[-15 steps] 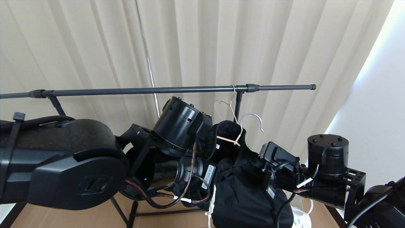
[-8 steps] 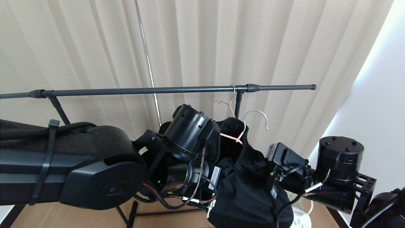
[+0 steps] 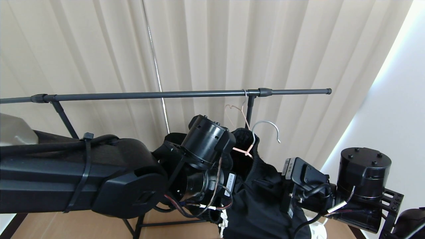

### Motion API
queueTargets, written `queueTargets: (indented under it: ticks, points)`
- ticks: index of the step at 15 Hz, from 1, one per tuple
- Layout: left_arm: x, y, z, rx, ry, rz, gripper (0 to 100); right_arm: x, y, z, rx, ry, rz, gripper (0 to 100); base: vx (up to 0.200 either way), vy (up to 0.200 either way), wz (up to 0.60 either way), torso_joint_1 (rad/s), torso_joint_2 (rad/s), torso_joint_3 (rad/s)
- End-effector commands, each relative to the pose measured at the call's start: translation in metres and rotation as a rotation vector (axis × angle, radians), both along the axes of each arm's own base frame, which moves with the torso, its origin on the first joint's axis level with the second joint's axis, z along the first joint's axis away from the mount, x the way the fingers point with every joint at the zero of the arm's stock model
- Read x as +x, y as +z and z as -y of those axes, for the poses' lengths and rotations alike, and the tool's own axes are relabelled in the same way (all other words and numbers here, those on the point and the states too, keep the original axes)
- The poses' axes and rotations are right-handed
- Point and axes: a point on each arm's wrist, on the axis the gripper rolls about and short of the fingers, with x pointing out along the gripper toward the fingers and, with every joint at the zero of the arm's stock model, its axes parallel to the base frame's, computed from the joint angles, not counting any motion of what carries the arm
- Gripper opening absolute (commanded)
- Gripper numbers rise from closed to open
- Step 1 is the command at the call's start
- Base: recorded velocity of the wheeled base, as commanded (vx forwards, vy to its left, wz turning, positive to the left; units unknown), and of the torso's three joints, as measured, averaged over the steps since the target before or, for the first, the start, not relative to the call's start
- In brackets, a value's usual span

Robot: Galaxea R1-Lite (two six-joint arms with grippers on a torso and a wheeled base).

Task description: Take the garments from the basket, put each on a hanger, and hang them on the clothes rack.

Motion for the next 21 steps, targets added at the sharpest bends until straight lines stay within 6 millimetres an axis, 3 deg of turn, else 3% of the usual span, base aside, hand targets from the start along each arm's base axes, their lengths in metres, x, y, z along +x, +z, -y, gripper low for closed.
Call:
queueTargets:
  ticks: [1,2,3,5,13,18,20,21]
  points:
    - [0.001,-0.003,0.001,0.006,0.002,-0.006,0,-0.004,0.004,0.0,0.007,0.01,0.01,0,0.0,0.0,0.0,0.0,0.0,0.0]
    - [0.001,-0.003,0.001,0.005,0.002,-0.005,0,-0.004,0.003,0.0,0.006,0.01,0.009,0,0.0,0.0,0.0,0.0,0.0,0.0]
    - [0.001,-0.001,0.001,0.0,0.002,-0.001,100,-0.004,0.004,0.0,0.007,0.009,0.011,0,0.0,0.0,0.0,0.0,0.0,0.0]
    - [-0.001,-0.001,0.0,0.003,0.004,0.0,100,-0.004,0.003,0.0,0.006,0.009,0.009,0,0.0,0.0,0.0,0.0,0.0,0.0]
    - [-0.033,0.016,-0.034,-0.013,0.006,0.026,100,-0.003,0.0,-0.001,-0.001,0.009,-0.001,0,0.0,0.0,0.0,0.0,0.0,0.0]
    - [-0.058,0.018,-0.065,-0.044,-0.034,0.101,100,-0.001,-0.008,-0.003,-0.016,0.012,-0.026,0,0.0,0.0,0.0,0.0,0.0,0.0]
    - [-0.056,0.027,-0.08,-0.035,-0.053,0.165,100,-0.002,-0.01,-0.002,-0.022,0.013,-0.035,0,0.0,0.0,0.0,0.0,0.0,0.0]
    - [-0.048,0.036,-0.097,-0.034,-0.089,0.225,100,-0.002,-0.013,-0.002,-0.021,0.047,-0.05,0,0.0,0.0,0.0,0.0,0.0,0.0]
